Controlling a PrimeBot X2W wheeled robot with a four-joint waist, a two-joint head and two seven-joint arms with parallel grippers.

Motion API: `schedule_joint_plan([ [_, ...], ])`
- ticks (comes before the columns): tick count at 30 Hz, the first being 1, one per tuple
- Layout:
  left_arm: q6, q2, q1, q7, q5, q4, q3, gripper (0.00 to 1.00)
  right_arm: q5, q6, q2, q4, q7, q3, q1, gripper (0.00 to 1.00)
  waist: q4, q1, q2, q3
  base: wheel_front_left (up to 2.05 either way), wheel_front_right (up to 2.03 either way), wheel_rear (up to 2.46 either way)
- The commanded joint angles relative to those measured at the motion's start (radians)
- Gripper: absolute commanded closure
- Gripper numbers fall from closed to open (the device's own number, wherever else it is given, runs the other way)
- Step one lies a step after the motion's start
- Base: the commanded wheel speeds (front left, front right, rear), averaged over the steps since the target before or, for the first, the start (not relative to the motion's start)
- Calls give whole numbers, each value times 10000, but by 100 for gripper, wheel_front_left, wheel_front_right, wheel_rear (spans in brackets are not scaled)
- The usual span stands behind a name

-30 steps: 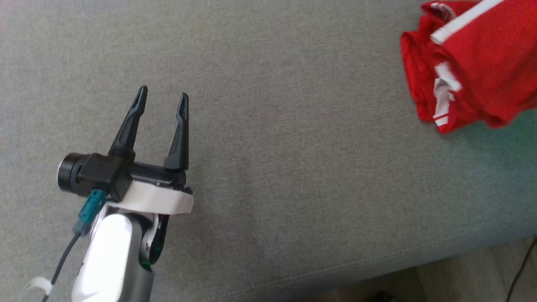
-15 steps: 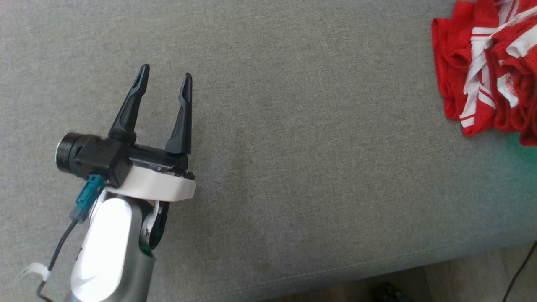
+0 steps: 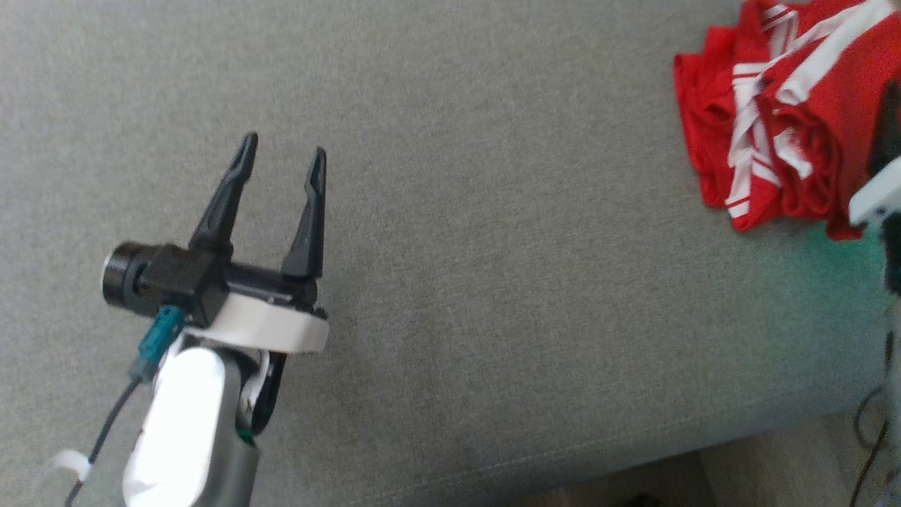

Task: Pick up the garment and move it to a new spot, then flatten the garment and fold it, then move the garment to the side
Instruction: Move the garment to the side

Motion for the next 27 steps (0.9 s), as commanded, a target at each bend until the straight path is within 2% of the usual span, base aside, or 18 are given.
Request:
schedule_joint_plan([
  [1,30,101,105,-53,10,-312,230,0,115,-9,43,-763,-283,337,486,0,-56,-1,0,-376,0,0,0],
  [7,194,75,549,-53,-46,-308,343,0,313,-9,754,-3504,-763,1090,2344,0,117,-1,0,-1043,0,0,0],
  [15,467,111,1035,-53,-128,-293,618,0,87,-9,1640,-6756,-501,2108,4178,0,816,-1,0,-1692,0,0,0],
  [20,637,182,1356,-53,-219,-245,854,0,40,-9,1912,-7686,-348,2730,4837,0,1352,-1,0,-2066,0,0,0],
  [27,772,297,2003,-53,-337,-245,1022,0,189,-9,2046,-7922,-252,3097,5786,0,1876,-1,0,-2655,0,0,0],
])
